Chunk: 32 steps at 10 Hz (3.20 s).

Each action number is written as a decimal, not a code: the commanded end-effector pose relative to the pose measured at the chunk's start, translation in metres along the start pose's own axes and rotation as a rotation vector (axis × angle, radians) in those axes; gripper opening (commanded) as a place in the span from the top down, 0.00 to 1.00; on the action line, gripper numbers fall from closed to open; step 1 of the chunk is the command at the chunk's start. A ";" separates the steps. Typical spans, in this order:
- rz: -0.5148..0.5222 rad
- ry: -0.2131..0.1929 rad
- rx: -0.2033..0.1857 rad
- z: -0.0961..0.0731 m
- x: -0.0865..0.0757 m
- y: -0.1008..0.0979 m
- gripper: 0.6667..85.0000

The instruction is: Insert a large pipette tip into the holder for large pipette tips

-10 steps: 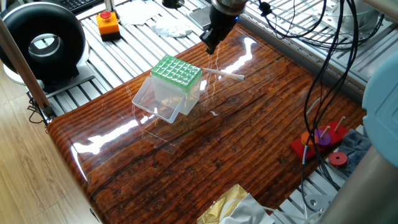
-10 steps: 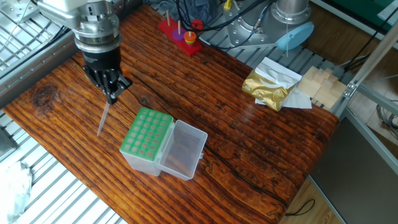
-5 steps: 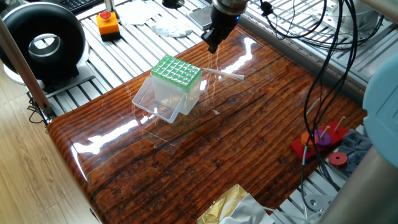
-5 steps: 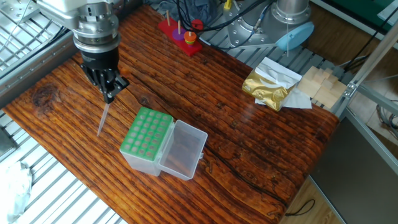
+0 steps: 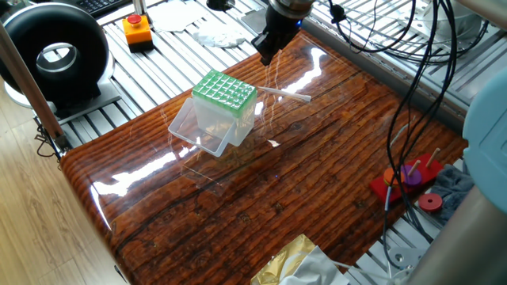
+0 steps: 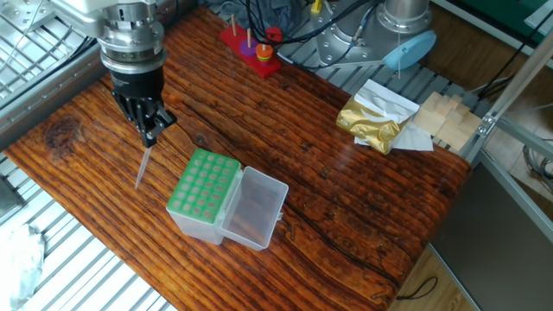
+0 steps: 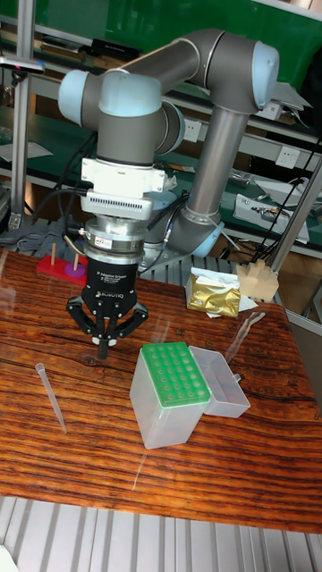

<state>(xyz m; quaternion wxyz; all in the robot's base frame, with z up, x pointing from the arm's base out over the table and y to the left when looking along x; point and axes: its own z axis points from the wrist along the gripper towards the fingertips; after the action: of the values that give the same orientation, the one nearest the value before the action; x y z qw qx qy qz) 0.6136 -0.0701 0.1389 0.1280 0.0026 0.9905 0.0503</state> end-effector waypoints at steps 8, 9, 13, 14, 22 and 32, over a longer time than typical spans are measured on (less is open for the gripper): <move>-0.073 0.066 -0.042 -0.022 0.004 -0.075 1.00; -0.087 0.059 -0.039 -0.022 0.009 -0.083 1.00; -0.125 0.035 -0.067 -0.019 0.036 -0.107 1.00; -0.126 0.034 -0.062 -0.019 0.042 -0.110 1.00; -0.263 -0.087 -0.129 -0.006 0.042 -0.116 1.00; -0.791 -0.108 -0.079 0.011 0.059 -0.117 1.00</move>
<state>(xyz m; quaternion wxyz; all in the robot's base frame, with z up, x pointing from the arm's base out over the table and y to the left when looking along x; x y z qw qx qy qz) 0.5624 -0.1837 0.1032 0.1799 -0.3563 0.9163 0.0315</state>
